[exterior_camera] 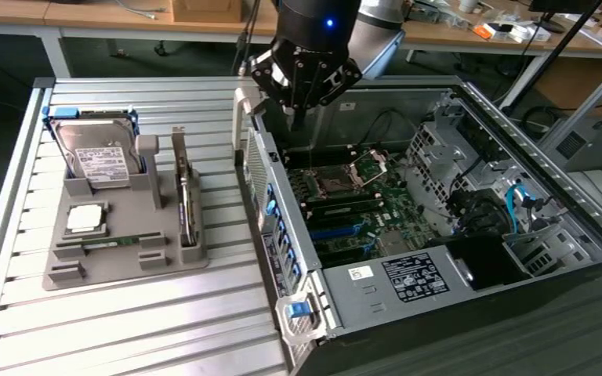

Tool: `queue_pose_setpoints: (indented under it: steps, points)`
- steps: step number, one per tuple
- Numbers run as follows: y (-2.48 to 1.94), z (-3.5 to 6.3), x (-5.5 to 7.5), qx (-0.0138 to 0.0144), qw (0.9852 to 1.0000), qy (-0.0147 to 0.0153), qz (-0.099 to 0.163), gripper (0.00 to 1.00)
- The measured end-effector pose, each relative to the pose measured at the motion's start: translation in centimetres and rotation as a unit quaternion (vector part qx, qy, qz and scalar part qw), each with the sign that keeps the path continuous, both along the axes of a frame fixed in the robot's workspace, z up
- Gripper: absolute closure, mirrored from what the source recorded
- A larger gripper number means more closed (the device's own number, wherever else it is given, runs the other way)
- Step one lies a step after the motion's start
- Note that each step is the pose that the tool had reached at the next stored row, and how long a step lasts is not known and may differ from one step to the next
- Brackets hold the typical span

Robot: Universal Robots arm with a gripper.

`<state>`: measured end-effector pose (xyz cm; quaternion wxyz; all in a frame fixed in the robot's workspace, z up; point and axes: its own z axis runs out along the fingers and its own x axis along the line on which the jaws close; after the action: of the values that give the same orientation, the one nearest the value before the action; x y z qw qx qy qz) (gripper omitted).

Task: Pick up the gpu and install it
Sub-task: 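Reach for the gpu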

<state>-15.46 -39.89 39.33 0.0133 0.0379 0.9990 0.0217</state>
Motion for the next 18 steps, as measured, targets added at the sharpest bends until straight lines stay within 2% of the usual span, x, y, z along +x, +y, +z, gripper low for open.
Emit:
queue_pose_setpoints:
  steps: [18]
  points:
    - [0.0, 0.0, -1.7, 0.0, 1.0, -0.0001, 0.0, 0.89]
